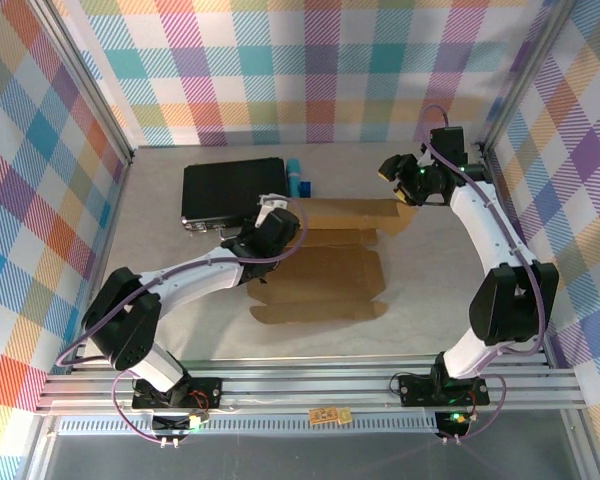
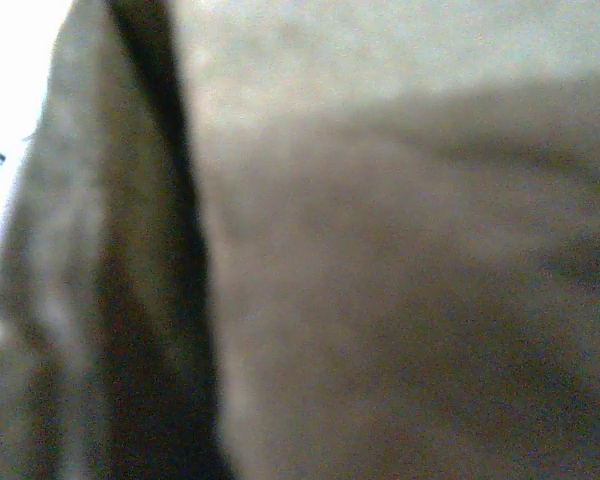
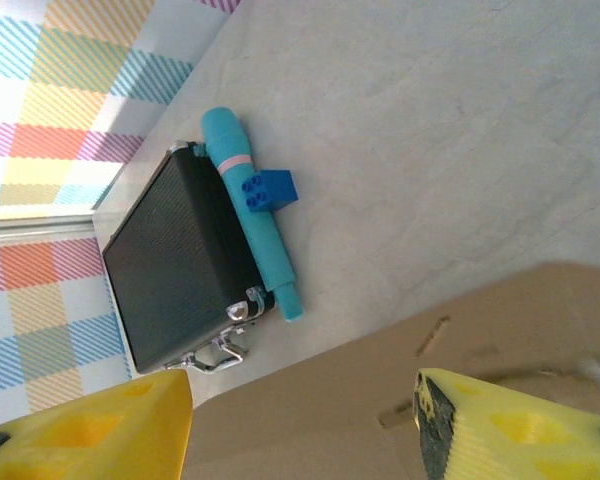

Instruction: Fold the paper box

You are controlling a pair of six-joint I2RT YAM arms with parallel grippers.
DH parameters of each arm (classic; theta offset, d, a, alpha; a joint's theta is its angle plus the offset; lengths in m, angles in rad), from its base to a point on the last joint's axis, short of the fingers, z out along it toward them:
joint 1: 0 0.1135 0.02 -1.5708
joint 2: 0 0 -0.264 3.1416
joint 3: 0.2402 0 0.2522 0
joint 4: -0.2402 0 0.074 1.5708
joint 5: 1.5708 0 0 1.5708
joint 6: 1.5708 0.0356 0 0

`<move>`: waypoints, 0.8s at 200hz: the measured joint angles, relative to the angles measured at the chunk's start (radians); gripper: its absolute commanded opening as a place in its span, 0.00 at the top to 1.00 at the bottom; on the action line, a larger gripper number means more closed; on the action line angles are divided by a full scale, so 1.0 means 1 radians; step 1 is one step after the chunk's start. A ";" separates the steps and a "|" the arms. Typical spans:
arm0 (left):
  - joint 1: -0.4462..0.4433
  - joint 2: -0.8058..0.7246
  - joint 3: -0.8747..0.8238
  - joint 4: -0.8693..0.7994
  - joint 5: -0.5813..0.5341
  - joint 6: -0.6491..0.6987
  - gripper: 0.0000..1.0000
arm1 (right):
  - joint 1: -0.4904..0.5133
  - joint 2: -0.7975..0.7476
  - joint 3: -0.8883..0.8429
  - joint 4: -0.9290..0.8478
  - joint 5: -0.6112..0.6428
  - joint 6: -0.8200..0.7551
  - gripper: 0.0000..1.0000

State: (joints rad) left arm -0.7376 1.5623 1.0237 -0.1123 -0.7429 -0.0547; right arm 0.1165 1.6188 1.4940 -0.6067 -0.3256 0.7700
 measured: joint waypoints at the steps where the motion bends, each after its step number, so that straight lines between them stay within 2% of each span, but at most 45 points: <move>1: 0.001 0.000 0.000 0.000 0.003 0.000 1.00 | 0.001 0.000 0.000 0.000 0.000 -0.001 0.39; 42: 0.008 0.067 0.027 0.000 0.056 0.000 1.00 | 0.011 0.000 -0.005 -0.053 0.016 -0.010 0.39; 109: 0.008 0.129 0.069 0.012 0.072 -0.004 1.00 | 0.021 -0.103 -0.087 -0.114 0.101 -0.066 0.37; 160: 0.009 0.140 0.082 0.011 0.082 -0.004 1.00 | 0.020 0.062 0.008 -0.113 0.068 -0.151 0.36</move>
State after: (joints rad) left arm -0.7284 1.7027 1.1057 -0.1017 -0.6605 -0.0589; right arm 0.1368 1.6810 1.5021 -0.7200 -0.2577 0.6189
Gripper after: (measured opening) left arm 0.076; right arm 0.631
